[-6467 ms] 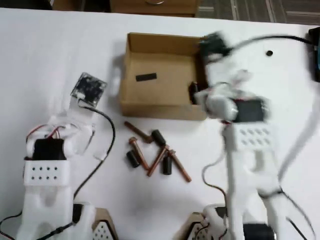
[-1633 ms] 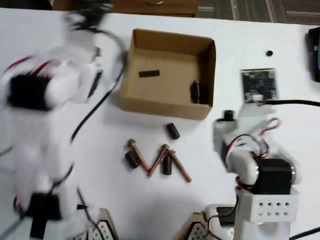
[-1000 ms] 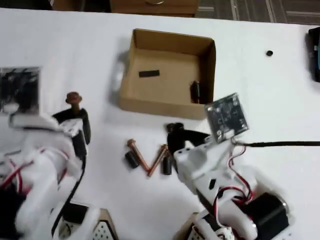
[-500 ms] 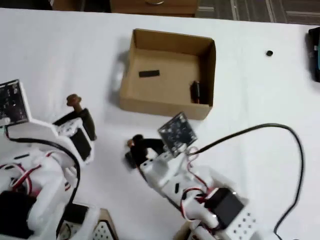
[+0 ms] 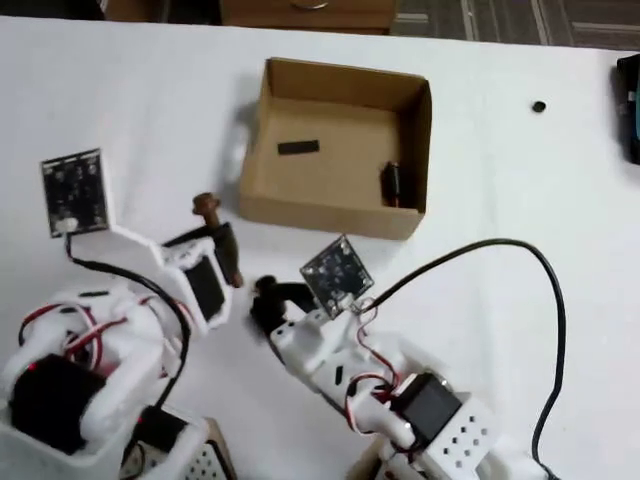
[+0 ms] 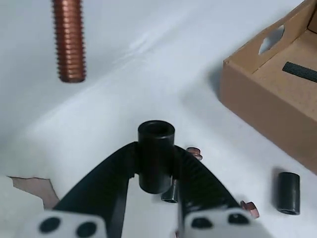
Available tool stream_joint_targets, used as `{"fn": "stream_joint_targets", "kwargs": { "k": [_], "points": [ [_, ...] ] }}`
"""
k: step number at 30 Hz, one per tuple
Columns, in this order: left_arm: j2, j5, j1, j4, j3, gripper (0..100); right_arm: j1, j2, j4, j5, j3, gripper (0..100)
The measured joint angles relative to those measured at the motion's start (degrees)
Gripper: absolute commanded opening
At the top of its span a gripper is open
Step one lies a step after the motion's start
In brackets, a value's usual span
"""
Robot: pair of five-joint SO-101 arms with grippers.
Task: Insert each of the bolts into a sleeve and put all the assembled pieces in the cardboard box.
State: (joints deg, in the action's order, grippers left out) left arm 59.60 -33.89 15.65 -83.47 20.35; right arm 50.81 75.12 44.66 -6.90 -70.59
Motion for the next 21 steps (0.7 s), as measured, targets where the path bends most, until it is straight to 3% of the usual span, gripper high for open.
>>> {"fn": "stream_joint_targets", "kwargs": {
  "k": [21],
  "points": [
    [-7.4,-0.3,0.7,9.9,6.8,2,0.0,0.0,-0.8,0.0,-0.4,1.9]
  ]
}}
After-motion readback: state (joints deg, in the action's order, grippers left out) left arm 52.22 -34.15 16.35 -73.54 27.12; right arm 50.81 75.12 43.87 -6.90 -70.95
